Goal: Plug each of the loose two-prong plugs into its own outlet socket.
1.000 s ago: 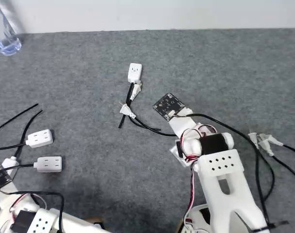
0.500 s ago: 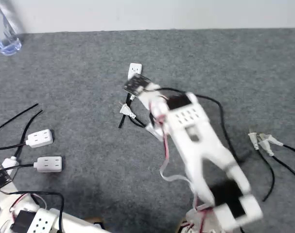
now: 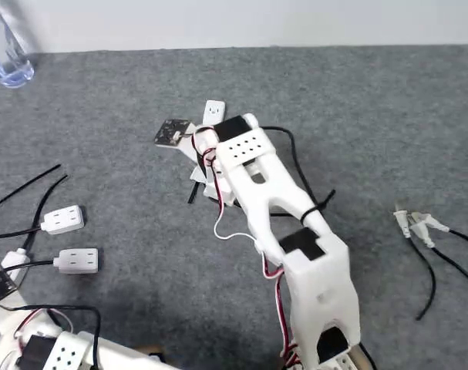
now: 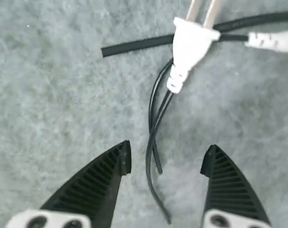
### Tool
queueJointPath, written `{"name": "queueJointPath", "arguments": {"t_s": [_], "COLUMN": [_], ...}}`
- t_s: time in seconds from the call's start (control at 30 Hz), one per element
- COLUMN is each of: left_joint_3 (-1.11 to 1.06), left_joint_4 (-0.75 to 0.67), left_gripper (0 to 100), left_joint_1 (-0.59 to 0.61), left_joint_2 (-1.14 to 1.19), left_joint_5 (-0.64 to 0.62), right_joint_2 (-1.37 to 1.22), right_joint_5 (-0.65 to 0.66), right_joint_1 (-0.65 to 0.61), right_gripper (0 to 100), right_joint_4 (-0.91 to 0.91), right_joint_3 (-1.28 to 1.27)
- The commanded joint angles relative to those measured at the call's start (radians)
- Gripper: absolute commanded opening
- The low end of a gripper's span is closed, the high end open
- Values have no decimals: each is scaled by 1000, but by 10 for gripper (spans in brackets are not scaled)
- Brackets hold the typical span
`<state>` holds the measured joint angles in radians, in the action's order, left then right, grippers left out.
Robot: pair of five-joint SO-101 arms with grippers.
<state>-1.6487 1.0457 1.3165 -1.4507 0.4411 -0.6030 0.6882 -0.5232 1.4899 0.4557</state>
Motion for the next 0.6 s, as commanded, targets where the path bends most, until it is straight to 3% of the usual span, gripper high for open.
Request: {"name": "queueJointPath", "arguments": {"t_s": [0.0, 0.47, 0.57], "left_joint_3": [35, 35, 35], "left_joint_4": [0, 0, 0], "left_gripper": [200, 200, 200], "left_joint_1": [6, 6, 6], "left_joint_2": [-8, -8, -8], "left_joint_5": [12, 12, 12], "right_joint_2": [-38, -323, -360], "right_joint_5": [28, 29, 72], "right_joint_1": [-24, -36, -13], "right_gripper": [231, 229, 165], "right_joint_4": [7, 22, 81], "right_joint_3": [106, 387, 451]}}
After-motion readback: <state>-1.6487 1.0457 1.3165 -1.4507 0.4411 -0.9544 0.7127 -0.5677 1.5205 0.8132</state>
